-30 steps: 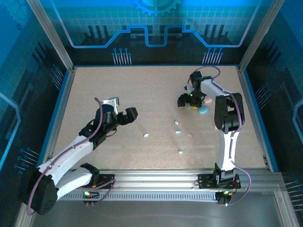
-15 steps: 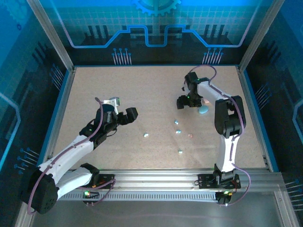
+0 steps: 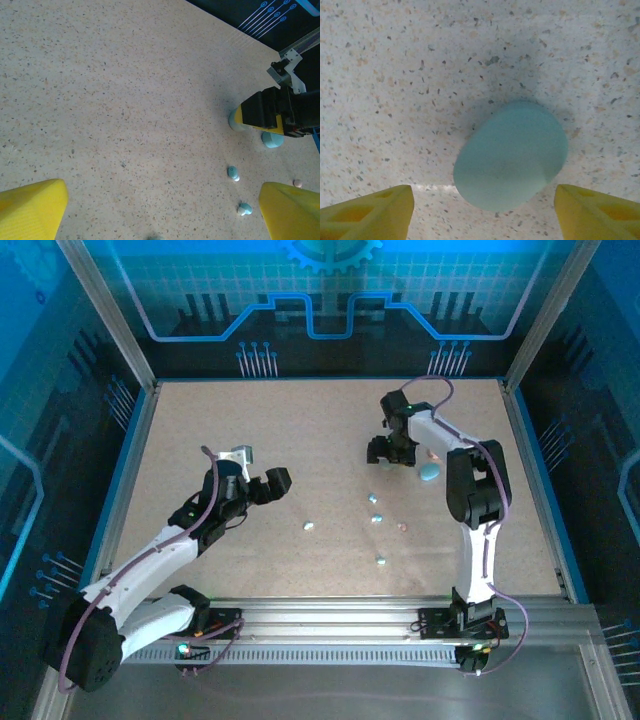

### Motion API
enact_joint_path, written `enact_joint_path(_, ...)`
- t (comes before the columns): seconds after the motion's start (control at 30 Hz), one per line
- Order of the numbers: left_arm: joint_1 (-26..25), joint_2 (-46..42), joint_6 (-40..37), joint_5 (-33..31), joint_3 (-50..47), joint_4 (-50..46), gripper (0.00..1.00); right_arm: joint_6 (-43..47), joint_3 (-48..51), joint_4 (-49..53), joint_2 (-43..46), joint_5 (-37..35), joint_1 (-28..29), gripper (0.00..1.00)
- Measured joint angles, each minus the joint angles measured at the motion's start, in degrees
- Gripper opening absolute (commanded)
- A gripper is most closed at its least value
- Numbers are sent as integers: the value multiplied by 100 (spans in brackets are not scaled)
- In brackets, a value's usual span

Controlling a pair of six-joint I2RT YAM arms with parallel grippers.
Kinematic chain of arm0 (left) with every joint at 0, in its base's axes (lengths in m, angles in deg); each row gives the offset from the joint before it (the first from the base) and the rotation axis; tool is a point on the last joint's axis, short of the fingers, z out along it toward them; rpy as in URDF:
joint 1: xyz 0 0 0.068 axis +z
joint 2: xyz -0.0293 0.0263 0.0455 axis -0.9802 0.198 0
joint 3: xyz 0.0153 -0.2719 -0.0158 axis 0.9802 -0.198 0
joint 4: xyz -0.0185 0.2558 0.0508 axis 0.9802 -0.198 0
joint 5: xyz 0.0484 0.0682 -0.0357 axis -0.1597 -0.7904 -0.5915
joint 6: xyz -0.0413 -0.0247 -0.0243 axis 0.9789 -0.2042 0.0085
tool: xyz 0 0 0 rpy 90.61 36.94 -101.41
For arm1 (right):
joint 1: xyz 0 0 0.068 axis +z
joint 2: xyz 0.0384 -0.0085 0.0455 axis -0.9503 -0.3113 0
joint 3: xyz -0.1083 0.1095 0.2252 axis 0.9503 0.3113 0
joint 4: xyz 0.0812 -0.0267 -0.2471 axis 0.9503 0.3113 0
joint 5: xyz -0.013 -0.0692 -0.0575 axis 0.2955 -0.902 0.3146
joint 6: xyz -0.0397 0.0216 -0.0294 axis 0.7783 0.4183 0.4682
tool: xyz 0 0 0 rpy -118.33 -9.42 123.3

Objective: Insert wireless bluetooth earbuds into charging case

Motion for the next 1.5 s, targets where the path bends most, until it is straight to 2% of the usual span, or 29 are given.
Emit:
enact_joint_path(0.23, 0, -2, 0, -2, 0, -20, 99, -621, -120, 63, -269, -177, 26, 66)
enact_joint_path(0.4, 0, -2, 0, -9, 0, -22, 99, -719, -162, 109, -308, -431, 81, 58)
enact_joint_path(0.53, 0, 0, 0, -44, 0, -22, 99, -682, -151, 101, -308, -625, 105, 56)
enact_joint_path(0.8, 0, -2, 0, -46, 0, -22, 99, -452, -31, 4, -286, -955, 105, 58)
enact_joint_path(1.03, 0, -2, 0, -48, 0, -22, 99, -297, 614, -302, 94, -1019, 61, 58)
enact_joint_path(1.2, 0, -2, 0, -48, 0, -22, 99, -120, 955, -745, 382, -868, -55, 61)
enact_joint_path(1.5, 0, -2, 0, -48, 0, -22, 99, 656, 964, -1147, 391, -739, -66, 69)
